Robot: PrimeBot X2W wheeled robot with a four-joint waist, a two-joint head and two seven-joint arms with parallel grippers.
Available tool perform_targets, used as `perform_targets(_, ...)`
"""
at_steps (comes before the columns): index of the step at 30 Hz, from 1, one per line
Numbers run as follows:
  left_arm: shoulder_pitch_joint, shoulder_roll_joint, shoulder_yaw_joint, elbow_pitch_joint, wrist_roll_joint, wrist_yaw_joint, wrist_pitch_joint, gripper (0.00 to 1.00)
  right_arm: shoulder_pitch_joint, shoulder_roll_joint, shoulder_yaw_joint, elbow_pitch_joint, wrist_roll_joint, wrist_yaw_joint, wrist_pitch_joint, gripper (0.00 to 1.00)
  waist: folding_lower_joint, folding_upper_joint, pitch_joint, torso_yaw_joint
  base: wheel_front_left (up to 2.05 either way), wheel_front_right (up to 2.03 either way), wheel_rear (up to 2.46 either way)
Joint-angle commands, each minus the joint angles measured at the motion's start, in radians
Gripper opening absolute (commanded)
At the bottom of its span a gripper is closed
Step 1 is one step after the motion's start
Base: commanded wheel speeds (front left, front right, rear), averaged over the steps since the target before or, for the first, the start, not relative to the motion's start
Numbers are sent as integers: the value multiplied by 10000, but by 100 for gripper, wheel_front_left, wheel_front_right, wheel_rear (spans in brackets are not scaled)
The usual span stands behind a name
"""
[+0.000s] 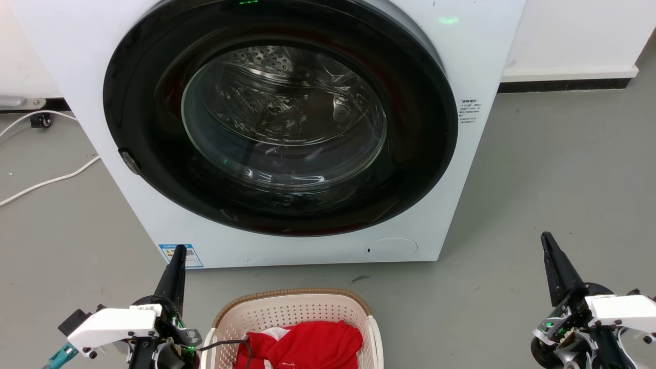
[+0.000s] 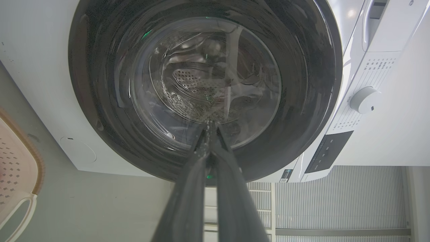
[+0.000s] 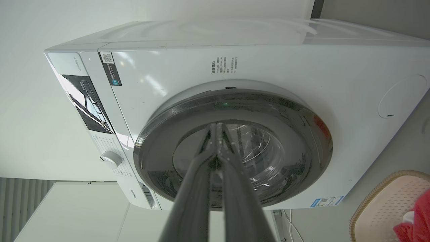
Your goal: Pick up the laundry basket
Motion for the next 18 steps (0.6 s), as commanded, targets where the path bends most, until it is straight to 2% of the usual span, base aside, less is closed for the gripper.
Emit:
perform_targets(1,-89,1,20,5,0,-46,21,0,-108,26,-12,8,-1,-3,22,0,0,0,0,1,0,0,0)
perform_targets(18,-89,1,20,5,0,-47,21,0,-108,26,-12,8,-2,-3,22,0,0,0,0,1,0,0,0)
